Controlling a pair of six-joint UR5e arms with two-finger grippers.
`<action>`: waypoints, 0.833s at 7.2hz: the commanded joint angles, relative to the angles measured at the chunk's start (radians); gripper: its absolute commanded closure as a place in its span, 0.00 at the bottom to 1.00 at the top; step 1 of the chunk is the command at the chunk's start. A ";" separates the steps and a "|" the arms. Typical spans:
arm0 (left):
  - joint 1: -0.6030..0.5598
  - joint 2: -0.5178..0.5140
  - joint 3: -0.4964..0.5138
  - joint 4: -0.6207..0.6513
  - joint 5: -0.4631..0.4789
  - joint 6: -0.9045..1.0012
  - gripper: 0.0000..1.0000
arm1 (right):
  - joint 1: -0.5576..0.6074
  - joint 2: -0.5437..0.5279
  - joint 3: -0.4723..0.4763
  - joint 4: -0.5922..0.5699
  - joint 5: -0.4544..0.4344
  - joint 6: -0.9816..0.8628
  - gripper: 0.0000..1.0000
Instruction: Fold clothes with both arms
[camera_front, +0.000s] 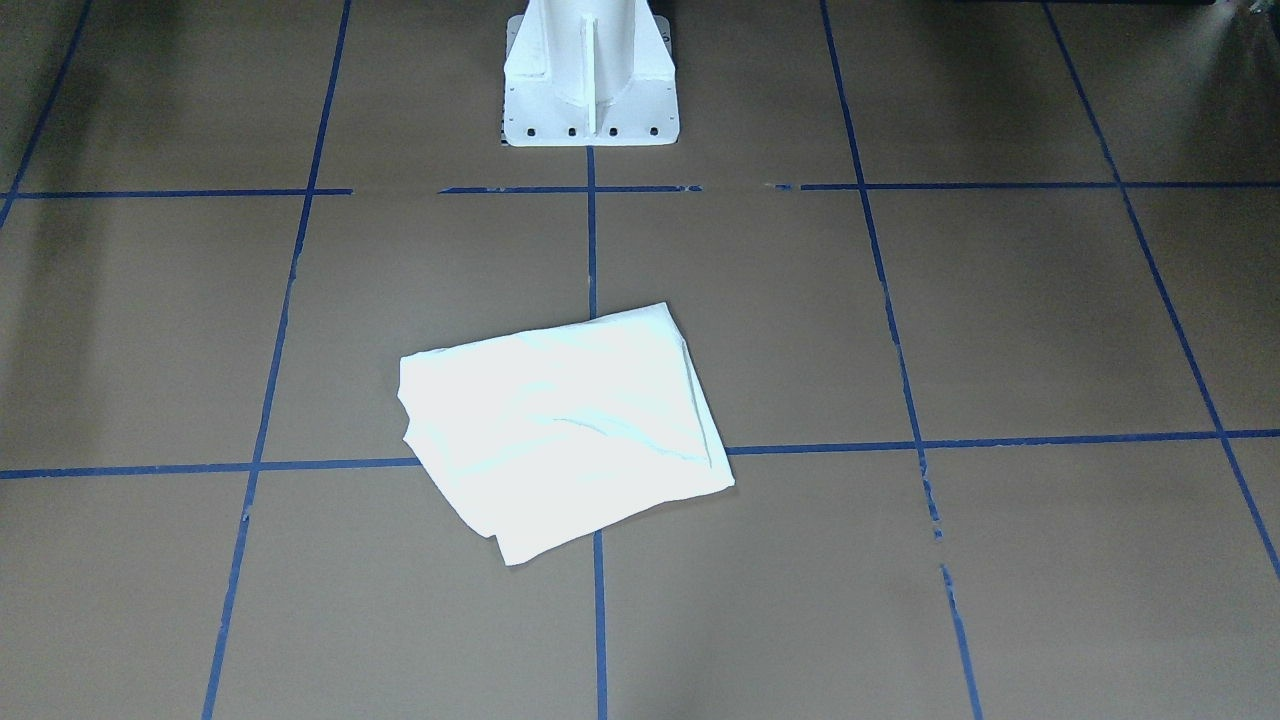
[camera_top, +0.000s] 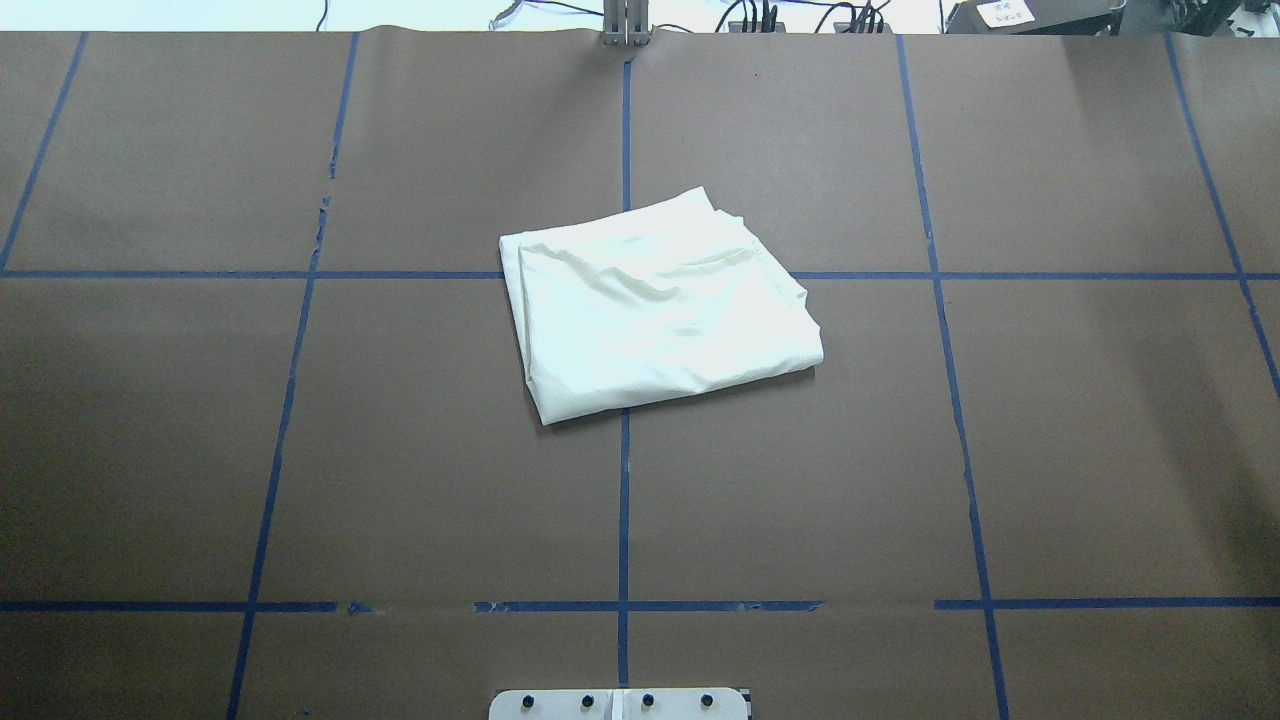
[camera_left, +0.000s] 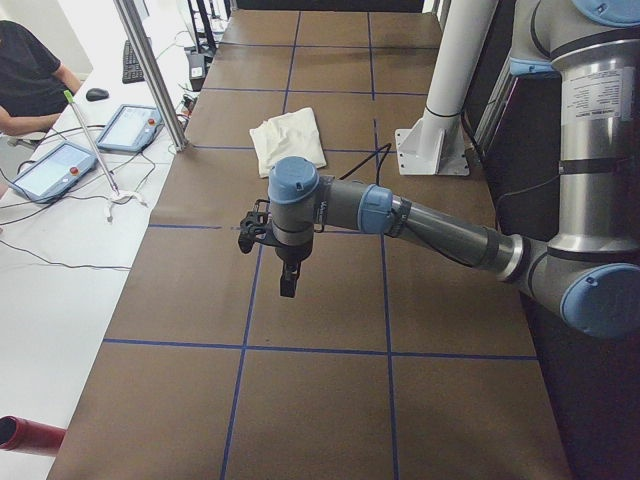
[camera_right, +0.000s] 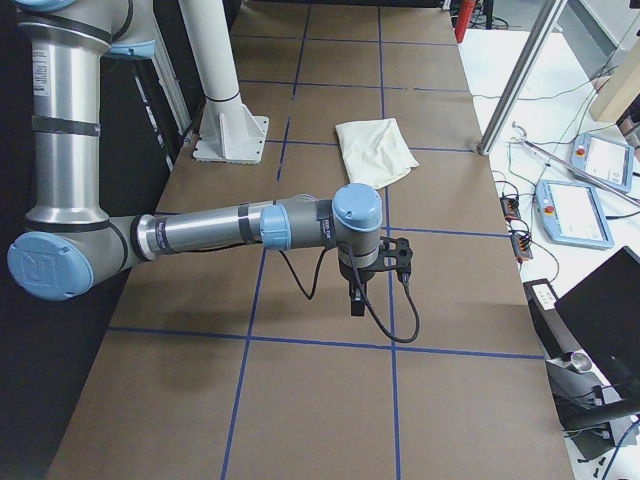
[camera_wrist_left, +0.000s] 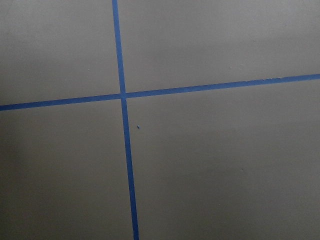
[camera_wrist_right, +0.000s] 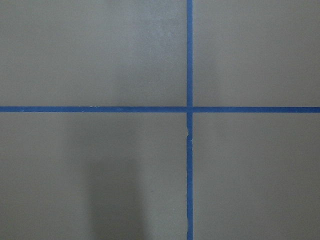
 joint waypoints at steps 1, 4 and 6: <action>0.001 -0.019 0.133 -0.135 -0.005 0.000 0.00 | -0.003 -0.001 -0.001 0.003 -0.010 -0.002 0.00; -0.002 -0.018 0.188 -0.216 -0.005 0.011 0.00 | -0.002 -0.031 -0.036 0.034 0.003 0.003 0.00; -0.005 0.002 0.176 -0.178 -0.002 0.008 0.00 | -0.011 -0.016 -0.039 0.030 0.003 0.011 0.00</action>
